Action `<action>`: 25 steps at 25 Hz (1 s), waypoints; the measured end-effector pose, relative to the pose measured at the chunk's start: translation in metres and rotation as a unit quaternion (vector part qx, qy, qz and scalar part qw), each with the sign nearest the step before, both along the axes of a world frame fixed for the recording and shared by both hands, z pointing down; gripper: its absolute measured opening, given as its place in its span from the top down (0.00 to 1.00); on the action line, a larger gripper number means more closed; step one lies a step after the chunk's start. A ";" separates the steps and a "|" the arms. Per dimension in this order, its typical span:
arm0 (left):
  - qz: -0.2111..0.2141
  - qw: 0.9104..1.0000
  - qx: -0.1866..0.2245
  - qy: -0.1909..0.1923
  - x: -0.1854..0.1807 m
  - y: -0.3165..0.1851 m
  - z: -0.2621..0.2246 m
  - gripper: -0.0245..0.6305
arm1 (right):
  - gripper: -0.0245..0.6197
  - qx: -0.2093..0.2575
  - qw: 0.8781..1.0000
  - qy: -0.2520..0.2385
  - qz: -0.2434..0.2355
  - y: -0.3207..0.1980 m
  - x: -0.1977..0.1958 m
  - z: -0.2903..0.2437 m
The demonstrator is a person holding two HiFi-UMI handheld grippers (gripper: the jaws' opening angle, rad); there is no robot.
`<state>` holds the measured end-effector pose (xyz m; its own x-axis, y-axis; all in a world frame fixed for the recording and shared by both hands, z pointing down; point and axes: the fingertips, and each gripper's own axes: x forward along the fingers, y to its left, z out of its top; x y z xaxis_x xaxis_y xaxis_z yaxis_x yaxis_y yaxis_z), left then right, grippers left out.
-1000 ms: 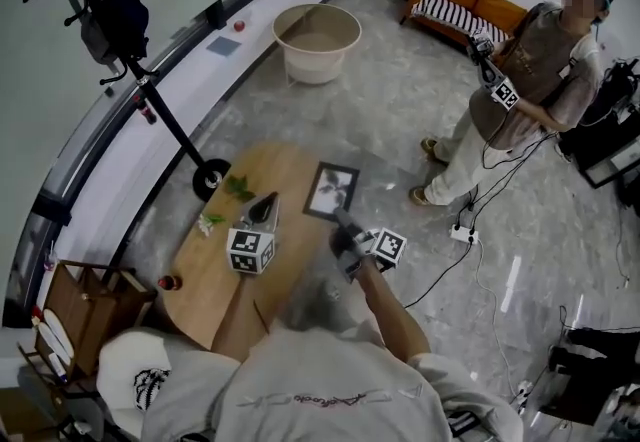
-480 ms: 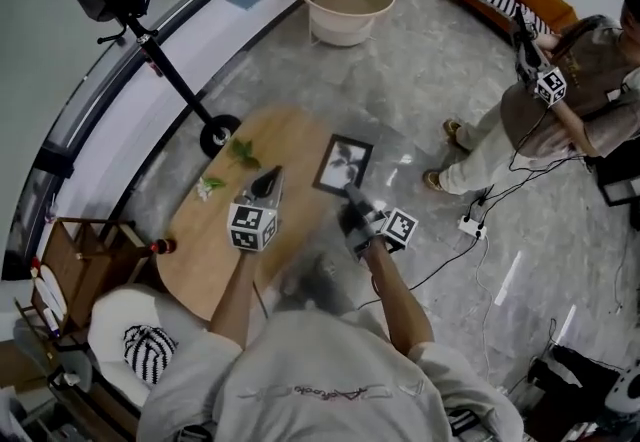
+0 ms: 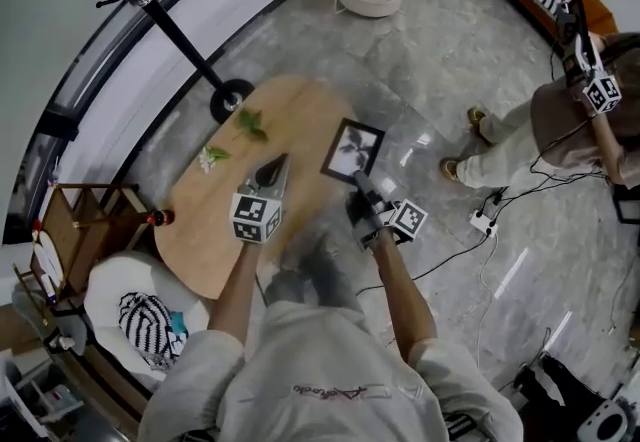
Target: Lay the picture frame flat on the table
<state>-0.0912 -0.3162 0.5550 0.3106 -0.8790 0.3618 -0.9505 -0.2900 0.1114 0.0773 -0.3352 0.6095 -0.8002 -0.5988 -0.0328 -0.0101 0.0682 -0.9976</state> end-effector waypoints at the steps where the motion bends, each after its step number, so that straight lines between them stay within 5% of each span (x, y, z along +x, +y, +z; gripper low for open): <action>1: -0.001 1.000 -0.004 -0.001 0.001 -0.002 0.007 0.96 | 0.85 -0.005 1.000 -0.002 -0.002 -0.002 0.000 0.007; 25: 0.028 0.999 -0.034 0.020 -0.024 -0.008 0.125 0.96 | 0.85 -0.024 0.999 0.018 0.011 0.009 -0.024 0.125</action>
<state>-0.1147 -0.3240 0.6799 0.3730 -0.8343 0.4060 -0.9278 -0.3323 0.1695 0.0536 -0.3262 0.7348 -0.7869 -0.6166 0.0247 -0.0471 0.0200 -0.9987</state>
